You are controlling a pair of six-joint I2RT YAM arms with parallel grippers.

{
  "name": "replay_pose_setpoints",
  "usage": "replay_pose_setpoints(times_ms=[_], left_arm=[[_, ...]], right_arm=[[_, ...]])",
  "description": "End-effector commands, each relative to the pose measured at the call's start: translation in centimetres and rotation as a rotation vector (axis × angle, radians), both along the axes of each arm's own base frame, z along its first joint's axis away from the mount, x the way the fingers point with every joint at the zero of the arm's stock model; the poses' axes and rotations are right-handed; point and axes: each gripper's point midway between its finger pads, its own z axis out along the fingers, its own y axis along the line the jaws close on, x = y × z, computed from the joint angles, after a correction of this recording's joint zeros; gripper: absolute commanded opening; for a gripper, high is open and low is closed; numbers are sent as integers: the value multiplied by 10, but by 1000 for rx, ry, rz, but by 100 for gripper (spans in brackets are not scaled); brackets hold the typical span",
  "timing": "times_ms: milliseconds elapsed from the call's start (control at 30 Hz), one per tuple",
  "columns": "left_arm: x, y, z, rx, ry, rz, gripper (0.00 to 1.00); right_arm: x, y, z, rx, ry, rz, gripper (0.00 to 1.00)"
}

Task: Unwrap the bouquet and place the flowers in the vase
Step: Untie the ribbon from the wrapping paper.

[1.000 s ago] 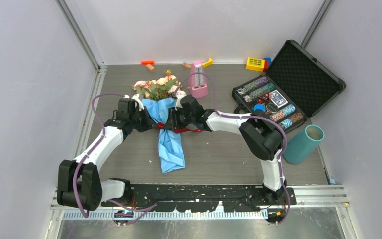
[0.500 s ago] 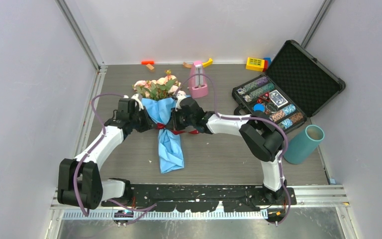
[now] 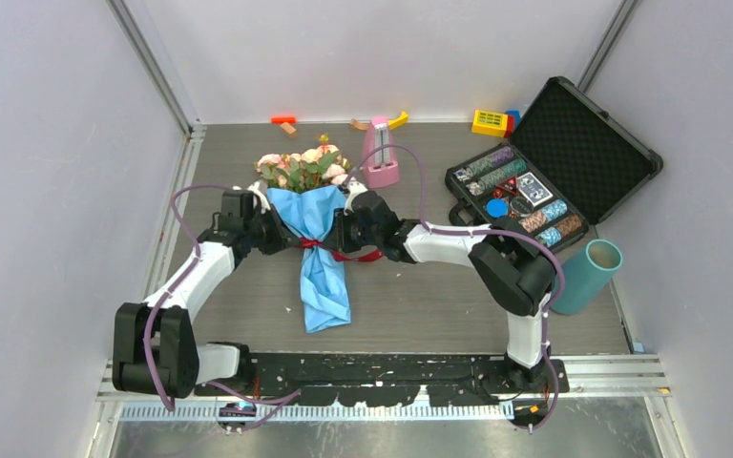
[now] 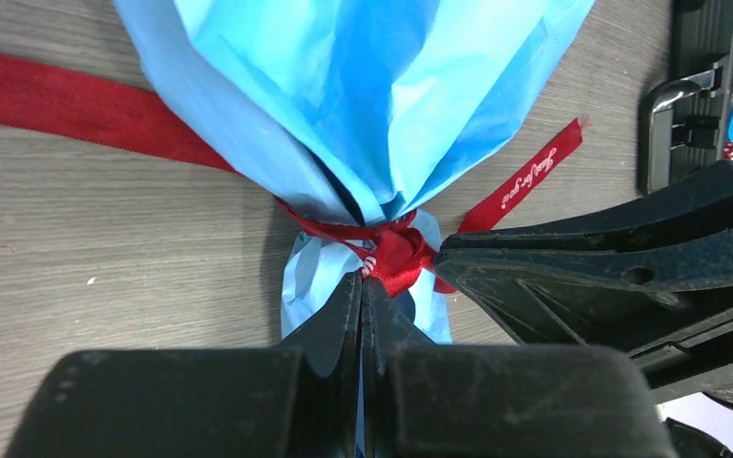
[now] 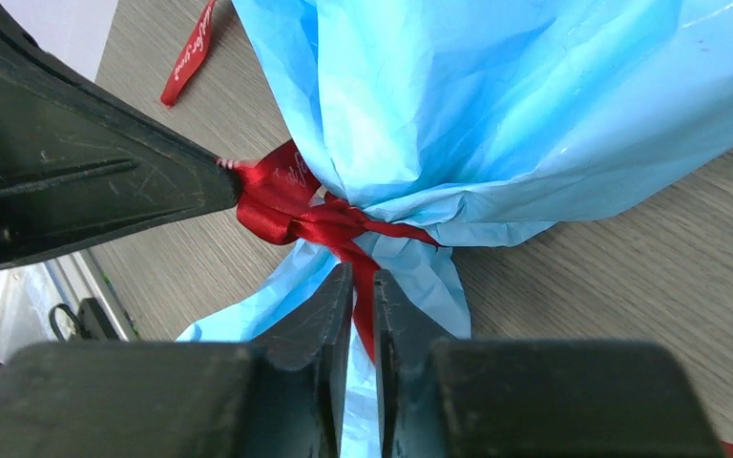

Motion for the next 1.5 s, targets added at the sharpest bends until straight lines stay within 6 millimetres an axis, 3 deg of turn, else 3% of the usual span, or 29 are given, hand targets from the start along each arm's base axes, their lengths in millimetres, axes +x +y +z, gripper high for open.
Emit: replay_pose_setpoints(times_ms=[0,100,267,500,1133,1467], left_arm=[[11,-7,20,-44,-90,-43,0],[12,-11,25,-67,-102,-57,0],[14,-18,32,-100,-128,-82,0],[20,-20,42,-107,-159,-96,0],[20,-22,39,-121,-146,-99,0],[19,-22,39,-121,-146,-99,0]], right_arm=[[7,4,50,47,-111,26,25],[8,5,59,17,-143,60,36],[8,8,60,-2,-156,99,42],[4,18,58,12,-136,156,41],[1,33,44,51,-72,172,40],[-2,41,45,81,-59,183,32]])
